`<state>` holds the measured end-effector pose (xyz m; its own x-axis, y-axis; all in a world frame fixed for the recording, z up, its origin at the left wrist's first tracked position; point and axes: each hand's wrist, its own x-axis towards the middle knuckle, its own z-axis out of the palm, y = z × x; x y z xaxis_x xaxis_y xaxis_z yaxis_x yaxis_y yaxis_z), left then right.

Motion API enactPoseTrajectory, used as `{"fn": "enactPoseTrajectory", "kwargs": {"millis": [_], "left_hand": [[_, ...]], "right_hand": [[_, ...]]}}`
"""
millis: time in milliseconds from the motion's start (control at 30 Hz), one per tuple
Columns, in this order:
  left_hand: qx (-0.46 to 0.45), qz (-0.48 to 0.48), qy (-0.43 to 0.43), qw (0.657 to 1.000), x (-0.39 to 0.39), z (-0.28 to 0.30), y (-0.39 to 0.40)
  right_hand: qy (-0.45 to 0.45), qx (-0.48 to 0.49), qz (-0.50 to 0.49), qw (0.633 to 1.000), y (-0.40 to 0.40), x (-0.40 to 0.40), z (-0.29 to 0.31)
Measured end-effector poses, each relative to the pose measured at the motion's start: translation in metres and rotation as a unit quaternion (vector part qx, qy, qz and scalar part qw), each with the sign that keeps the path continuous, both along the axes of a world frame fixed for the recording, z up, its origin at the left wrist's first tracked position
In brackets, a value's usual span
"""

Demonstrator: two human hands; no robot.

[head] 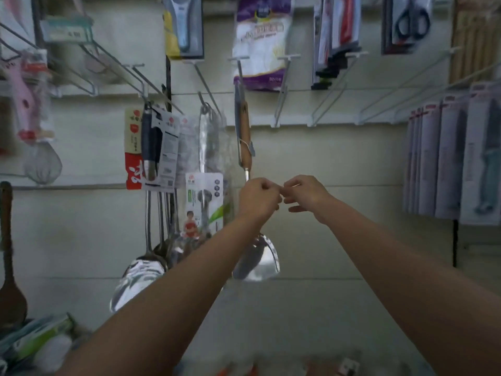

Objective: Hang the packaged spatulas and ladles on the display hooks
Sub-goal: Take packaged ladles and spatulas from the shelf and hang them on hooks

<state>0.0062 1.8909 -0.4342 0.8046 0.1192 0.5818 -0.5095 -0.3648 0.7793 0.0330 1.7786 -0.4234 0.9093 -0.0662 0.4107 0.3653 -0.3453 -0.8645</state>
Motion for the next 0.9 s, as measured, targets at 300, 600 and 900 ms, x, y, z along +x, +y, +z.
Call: {"fn": "enactPoseTrajectory", "kwargs": {"millis": [300, 600, 900], "left_hand": [[0.035, -0.059, 0.151, 0.986, 0.026, -0.093, -0.033], [0.076, -0.069, 0.260, 0.960, 0.060, -0.192, -0.056], [0.038, -0.104, 0.361, 0.926, 0.092, -0.289, -0.078]], "right_hand": [[0.077, 0.023, -0.005, 0.997, -0.040, 0.020, -0.099], [0.185, 0.057, -0.006, 0.981, -0.061, 0.047, -0.207], [0.311, 0.051, 0.004, 0.949, -0.098, 0.061, -0.276]]}}
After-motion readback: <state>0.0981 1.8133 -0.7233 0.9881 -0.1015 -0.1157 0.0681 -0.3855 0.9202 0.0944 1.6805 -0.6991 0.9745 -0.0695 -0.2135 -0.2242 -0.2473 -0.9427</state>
